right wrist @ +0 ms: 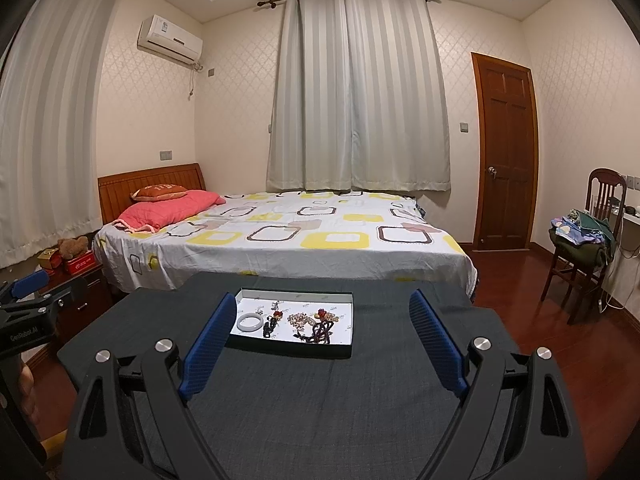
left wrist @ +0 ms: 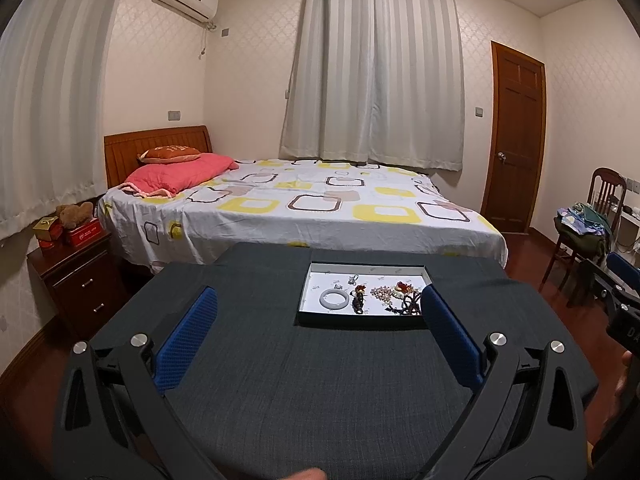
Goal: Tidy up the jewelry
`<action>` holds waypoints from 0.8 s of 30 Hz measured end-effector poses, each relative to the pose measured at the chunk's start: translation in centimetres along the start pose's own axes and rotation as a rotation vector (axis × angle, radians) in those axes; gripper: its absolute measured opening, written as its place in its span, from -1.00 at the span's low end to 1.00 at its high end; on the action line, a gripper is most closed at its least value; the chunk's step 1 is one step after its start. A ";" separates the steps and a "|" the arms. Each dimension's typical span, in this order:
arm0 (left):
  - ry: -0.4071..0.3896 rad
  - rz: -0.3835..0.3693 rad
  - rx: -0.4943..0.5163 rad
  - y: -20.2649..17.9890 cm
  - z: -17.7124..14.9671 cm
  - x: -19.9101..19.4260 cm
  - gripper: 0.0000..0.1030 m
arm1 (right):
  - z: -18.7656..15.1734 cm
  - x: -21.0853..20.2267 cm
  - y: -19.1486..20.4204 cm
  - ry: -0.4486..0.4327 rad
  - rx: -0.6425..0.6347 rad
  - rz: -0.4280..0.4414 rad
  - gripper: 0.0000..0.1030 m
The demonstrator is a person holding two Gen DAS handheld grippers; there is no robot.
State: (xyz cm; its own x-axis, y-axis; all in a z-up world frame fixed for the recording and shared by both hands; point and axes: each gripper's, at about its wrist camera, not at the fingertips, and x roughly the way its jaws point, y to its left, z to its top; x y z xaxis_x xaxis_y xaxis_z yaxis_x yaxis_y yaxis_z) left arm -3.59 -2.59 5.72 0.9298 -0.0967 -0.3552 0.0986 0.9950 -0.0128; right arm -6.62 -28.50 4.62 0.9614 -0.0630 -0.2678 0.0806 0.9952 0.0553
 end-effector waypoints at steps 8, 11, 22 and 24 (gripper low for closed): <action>-0.012 0.007 0.000 0.4 0.0 -0.1 0.92 | 0.0 0.0 0.2 0.000 0.000 0.000 0.66; -0.011 0.011 -0.006 0.6 0.1 0.0 0.92 | 0.0 0.0 0.2 0.001 0.001 0.001 0.65; -0.004 0.010 -0.017 1.1 0.4 0.5 0.92 | -0.5 0.2 0.6 0.013 -0.002 0.005 0.66; -0.004 0.011 -0.021 1.2 0.3 0.5 0.92 | -0.5 0.2 0.6 0.014 -0.001 0.007 0.66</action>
State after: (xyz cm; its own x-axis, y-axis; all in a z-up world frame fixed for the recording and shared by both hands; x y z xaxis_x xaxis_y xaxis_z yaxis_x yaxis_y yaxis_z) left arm -2.84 -1.50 5.81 0.9322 -0.0857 -0.3516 0.0808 0.9963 -0.0288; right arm -6.52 -27.91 4.10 0.9582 -0.0545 -0.2808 0.0732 0.9957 0.0566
